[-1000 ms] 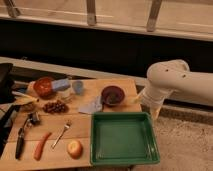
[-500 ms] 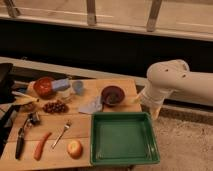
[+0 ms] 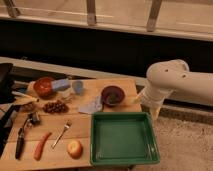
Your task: Place apple in tray
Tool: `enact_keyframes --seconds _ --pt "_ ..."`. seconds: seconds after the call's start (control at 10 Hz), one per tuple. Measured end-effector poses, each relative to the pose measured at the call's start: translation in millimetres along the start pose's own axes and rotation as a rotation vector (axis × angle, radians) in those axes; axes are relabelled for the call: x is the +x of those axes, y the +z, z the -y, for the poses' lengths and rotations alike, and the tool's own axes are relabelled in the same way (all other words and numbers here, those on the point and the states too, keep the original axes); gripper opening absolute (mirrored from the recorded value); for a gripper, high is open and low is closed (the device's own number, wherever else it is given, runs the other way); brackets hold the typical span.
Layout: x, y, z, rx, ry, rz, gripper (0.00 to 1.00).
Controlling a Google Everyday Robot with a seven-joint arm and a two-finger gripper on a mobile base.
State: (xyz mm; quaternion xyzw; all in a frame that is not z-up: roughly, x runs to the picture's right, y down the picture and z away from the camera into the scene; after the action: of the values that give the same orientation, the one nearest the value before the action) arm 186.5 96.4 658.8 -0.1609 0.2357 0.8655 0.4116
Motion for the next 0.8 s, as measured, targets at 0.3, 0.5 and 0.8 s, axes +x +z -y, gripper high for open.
enact_keyframes --seconds 0.3,0.5,0.8 --pt "33 -15 -37 0.004 -0.176 0.028 0.74" --pt "84 -7 -88 0.012 -0.334 0.016 0.74" --pt "158 -2 -126 0.013 -0.519 -0.002 0.74"
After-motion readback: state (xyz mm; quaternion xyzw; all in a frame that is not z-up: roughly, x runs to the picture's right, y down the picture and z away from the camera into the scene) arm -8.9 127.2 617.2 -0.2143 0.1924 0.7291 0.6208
